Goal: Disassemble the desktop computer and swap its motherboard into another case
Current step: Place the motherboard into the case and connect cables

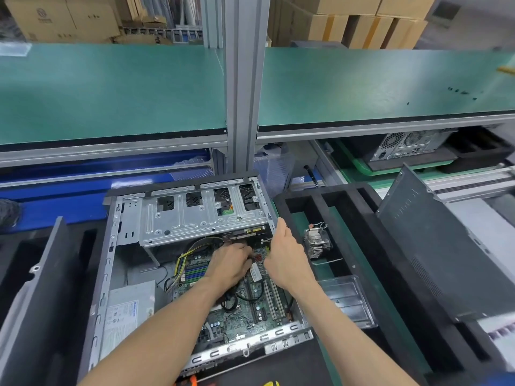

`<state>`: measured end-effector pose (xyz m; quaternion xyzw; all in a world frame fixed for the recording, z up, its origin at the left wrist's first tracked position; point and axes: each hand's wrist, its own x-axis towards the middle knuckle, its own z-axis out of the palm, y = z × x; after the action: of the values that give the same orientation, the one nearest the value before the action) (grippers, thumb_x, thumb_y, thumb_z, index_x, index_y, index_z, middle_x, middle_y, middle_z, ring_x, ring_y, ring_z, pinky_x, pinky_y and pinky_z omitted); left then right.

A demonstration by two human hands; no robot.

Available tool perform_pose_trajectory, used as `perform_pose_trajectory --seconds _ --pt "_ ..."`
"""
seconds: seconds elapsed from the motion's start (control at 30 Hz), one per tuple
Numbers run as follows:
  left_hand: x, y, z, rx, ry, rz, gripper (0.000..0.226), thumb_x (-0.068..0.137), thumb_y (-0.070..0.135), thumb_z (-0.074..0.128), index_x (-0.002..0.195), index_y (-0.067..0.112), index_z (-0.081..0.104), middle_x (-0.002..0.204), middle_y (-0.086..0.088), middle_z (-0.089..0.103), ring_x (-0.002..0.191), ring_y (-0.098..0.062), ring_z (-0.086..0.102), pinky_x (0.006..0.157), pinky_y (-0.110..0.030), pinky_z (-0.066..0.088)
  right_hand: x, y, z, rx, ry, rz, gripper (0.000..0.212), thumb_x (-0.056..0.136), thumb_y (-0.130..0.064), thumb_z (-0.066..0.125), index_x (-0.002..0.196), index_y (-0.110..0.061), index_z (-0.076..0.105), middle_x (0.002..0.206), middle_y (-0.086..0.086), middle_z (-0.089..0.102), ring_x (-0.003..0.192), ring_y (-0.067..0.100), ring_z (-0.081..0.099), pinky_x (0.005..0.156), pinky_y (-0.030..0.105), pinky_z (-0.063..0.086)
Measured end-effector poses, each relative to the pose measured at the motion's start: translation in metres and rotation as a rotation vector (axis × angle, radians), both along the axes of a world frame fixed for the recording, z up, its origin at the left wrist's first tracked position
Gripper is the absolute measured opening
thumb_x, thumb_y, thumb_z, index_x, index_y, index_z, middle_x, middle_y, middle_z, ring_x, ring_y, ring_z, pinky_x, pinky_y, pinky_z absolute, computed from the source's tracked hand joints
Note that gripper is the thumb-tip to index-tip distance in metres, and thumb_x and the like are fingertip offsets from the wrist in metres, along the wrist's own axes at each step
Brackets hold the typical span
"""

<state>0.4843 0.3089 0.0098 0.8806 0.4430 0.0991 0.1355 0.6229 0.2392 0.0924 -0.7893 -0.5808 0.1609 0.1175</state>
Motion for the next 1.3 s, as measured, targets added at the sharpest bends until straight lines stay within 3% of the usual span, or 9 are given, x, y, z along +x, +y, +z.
perform_pose_trajectory --seconds 0.1,0.33,0.4,0.63,0.73,0.9,1.13,1.23,1.3 --pt "0.0 -0.002 0.001 0.055 0.051 -0.051 0.02 0.094 0.019 0.055 0.108 0.018 0.07 0.099 0.007 0.066 0.079 -0.019 0.067 0.059 -0.028 0.045 -0.001 0.0 0.0 0.002 -0.001 -0.006 0.083 0.089 -0.009 0.058 0.154 -0.01 0.005 0.138 0.014 0.046 0.106 0.037 0.06 0.077 0.041 0.044" --pt "0.003 -0.008 0.02 0.096 0.226 -0.157 0.004 0.08 0.011 0.062 0.078 0.014 0.06 0.076 0.005 0.054 0.054 -0.014 0.054 0.041 -0.028 0.024 -0.002 0.0 -0.001 0.023 -0.008 -0.012 0.081 0.09 -0.011 0.055 0.154 -0.008 0.005 0.137 0.015 0.046 0.104 0.037 0.061 0.072 0.038 0.04" --pt "0.004 -0.009 0.02 0.133 0.273 -0.21 0.012 0.074 0.011 0.067 0.074 0.015 0.055 0.073 0.004 0.051 0.053 -0.016 0.055 0.04 -0.029 0.019 -0.003 -0.001 0.0 0.027 -0.02 -0.015 0.082 0.091 -0.013 0.055 0.155 -0.007 0.004 0.136 0.015 0.046 0.102 0.037 0.061 0.069 0.037 0.038" --pt "0.011 -0.008 0.028 0.054 0.195 -0.076 0.004 0.086 0.014 0.052 0.089 0.016 0.051 0.091 -0.005 0.063 0.073 -0.031 0.067 0.052 -0.035 0.034 -0.003 -0.001 0.001 0.008 -0.015 -0.007 0.085 0.093 -0.018 0.057 0.155 -0.008 0.0 0.142 0.016 0.042 0.105 0.038 0.061 0.071 0.037 0.038" --pt "0.016 -0.017 0.032 0.097 0.216 -0.16 0.021 0.084 0.014 0.059 0.105 0.013 0.056 0.101 -0.004 0.061 0.089 -0.028 0.065 0.058 -0.038 0.039 -0.004 -0.001 0.003 -0.007 -0.019 -0.011 0.081 0.095 -0.016 0.052 0.156 -0.007 -0.001 0.144 0.016 0.041 0.106 0.038 0.061 0.072 0.037 0.04" --pt "-0.002 -0.021 0.045 0.144 0.147 -0.244 0.026 0.093 0.022 0.055 0.118 0.015 0.055 0.112 -0.001 0.056 0.108 -0.021 0.049 0.058 -0.037 0.046 -0.003 -0.001 0.005 -0.006 -0.032 -0.01 0.077 0.098 -0.018 0.049 0.155 -0.007 0.0 0.145 0.015 0.041 0.11 0.036 0.061 0.08 0.04 0.047" --pt "-0.029 -0.044 0.042 -0.176 0.232 -0.235 0.041 0.087 0.009 0.051 0.121 0.026 0.067 0.104 -0.001 0.071 0.098 -0.023 0.064 0.078 -0.037 0.059 -0.004 -0.001 0.008 -0.031 -0.003 -0.002 0.085 0.095 -0.02 0.057 0.156 -0.007 -0.001 0.148 0.016 0.039 0.11 0.035 0.06 0.081 0.041 0.047" --pt "-0.033 -0.041 0.044 -0.256 0.139 -0.13 0.034 0.091 0.02 0.05 0.119 0.026 0.07 0.103 -0.002 0.074 0.086 -0.02 0.066 0.078 -0.029 0.056 -0.004 -0.002 0.008 -0.011 0.004 0.0 0.083 0.094 -0.018 0.056 0.155 -0.007 0.001 0.145 0.017 0.041 0.107 0.037 0.061 0.079 0.042 0.048" --pt "-0.034 -0.038 0.045 -0.22 0.054 -0.04 0.027 0.097 0.024 0.052 0.115 0.023 0.071 0.107 -0.001 0.07 0.093 -0.018 0.064 0.087 -0.032 0.055 -0.004 -0.002 0.007 -0.005 0.011 0.001 0.081 0.094 -0.017 0.055 0.155 -0.007 0.002 0.144 0.017 0.041 0.106 0.038 0.06 0.076 0.041 0.046"
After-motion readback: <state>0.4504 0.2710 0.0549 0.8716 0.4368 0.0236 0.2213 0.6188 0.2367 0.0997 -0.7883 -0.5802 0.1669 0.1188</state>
